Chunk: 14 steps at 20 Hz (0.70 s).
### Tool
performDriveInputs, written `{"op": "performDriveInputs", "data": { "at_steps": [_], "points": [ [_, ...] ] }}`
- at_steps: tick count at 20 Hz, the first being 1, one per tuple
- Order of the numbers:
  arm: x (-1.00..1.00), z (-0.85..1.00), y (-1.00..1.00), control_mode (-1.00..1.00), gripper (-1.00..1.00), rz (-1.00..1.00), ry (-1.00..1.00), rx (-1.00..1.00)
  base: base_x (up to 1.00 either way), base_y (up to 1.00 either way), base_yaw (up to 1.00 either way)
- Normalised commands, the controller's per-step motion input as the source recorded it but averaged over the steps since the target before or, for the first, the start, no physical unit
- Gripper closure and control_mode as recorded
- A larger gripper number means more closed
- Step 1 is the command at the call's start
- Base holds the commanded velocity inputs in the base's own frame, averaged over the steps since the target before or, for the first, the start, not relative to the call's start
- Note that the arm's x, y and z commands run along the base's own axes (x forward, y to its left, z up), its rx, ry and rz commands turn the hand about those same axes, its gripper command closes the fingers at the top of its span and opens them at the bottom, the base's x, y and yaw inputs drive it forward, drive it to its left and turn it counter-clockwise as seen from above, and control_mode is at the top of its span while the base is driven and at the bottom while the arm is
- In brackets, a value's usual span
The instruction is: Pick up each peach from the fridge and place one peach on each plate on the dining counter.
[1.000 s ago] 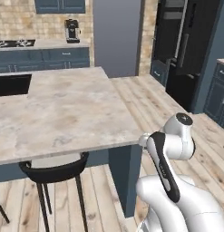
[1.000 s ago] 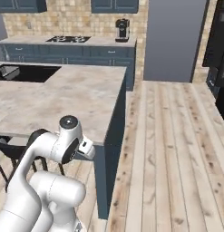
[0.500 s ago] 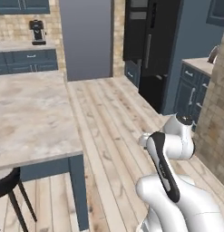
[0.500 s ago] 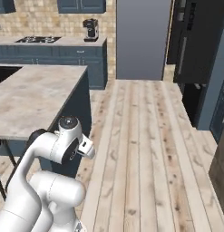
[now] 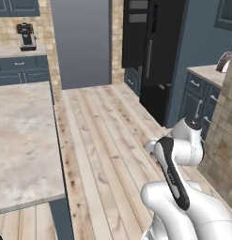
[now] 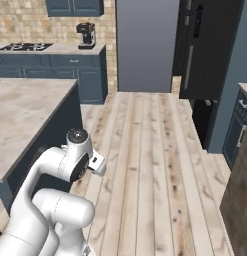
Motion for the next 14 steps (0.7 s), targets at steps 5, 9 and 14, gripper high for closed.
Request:
{"op": "performDriveInputs", "data": {
  "at_steps": [5,9,14],
  "points": [
    [0.00,0.00,0.00,1.00,-1.00,0.00,0.00,0.00,1.00,0.00,0.00],
    [0.00,0.00,0.00,1.00,-1.00,0.00,0.00,0.00,1.00,0.00,0.00],
    [0.00,0.00,0.00,1.00,-1.00,0.00,0.00,0.00,1.00,0.00,0.00]
  ]
}}
